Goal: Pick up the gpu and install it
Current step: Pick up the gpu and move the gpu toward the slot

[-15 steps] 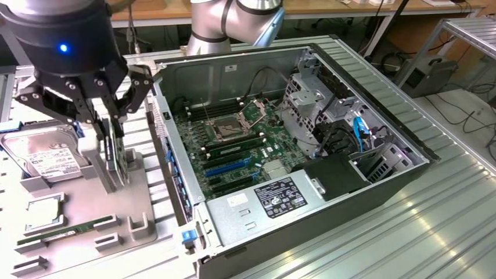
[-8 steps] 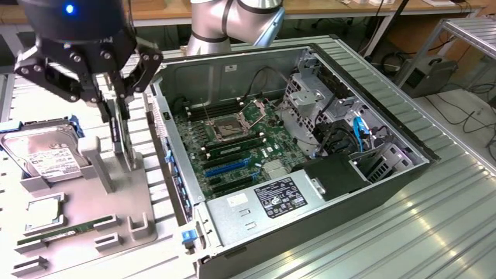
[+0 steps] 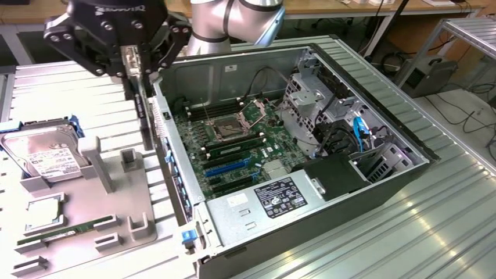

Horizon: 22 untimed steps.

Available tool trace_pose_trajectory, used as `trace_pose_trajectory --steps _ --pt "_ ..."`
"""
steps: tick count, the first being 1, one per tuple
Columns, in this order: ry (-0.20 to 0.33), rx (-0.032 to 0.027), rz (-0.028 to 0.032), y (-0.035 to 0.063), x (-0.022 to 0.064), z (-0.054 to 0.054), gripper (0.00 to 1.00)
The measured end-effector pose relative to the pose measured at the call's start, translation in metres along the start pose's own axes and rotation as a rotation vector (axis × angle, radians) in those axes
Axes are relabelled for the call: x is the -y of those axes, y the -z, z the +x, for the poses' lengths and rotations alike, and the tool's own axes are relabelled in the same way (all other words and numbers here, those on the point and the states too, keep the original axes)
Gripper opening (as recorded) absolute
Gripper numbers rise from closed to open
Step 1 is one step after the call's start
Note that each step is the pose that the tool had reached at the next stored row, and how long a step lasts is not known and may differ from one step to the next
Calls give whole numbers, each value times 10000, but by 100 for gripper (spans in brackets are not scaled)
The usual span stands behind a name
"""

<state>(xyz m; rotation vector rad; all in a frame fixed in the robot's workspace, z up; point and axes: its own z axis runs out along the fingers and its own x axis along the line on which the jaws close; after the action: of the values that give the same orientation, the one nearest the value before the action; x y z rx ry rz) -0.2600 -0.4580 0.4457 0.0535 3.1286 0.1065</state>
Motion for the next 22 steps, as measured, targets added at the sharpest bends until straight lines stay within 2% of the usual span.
trace_pose_trajectory --steps 3,5,10,16,17,19,20,22 --pt "-4 -35 -15 0 -4 -141 26" --pt "-7 -72 -31 -2 -9 -284 26" --pt "-12 -147 -41 -7 -17 -521 26" --pt "-12 -168 -42 -54 -23 -803 26" --pt "-13 -171 -40 -81 -25 -905 26" --pt "-13 -170 -41 -114 -26 -1010 26" --pt "-12 -171 -18 -154 -29 -1122 26" --pt "-11 -169 33 -204 -37 -1242 26"
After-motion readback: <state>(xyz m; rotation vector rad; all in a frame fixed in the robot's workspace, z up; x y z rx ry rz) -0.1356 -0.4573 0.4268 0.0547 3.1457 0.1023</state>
